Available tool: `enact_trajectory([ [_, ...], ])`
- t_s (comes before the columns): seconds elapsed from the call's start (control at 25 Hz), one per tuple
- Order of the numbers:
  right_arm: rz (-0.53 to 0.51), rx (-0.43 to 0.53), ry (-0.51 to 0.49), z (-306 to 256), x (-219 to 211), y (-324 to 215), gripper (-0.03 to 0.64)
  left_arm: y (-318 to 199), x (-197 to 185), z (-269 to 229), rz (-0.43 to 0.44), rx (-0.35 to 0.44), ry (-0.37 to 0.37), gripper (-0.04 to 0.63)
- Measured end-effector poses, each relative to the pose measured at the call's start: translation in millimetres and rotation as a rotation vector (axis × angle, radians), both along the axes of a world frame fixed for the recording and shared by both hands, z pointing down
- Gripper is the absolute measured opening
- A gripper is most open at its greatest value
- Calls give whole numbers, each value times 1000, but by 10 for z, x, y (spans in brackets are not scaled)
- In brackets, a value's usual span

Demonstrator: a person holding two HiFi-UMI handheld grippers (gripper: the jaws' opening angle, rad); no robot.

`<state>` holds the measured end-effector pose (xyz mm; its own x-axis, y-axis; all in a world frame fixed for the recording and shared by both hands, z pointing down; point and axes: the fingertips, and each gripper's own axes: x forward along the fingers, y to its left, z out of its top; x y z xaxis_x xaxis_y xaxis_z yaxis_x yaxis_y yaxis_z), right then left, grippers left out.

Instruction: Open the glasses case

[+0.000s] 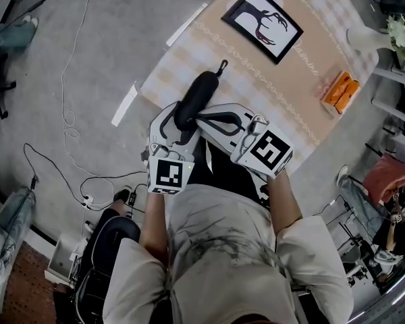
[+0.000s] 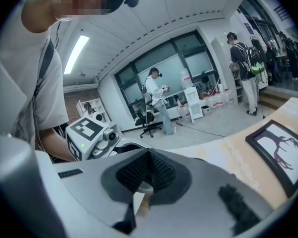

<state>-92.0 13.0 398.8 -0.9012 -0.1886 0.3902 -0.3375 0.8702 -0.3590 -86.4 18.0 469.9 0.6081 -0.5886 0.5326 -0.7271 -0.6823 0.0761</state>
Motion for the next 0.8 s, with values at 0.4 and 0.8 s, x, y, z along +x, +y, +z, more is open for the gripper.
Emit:
enact_trajectory([
  [0.4,-26,14,54,137,-27,114,17,-6,15,-7,-5,1,0,280],
  [0.8,-64,64,127,164,-57,155,18,-4,12,16,-19,-13,0,279],
])
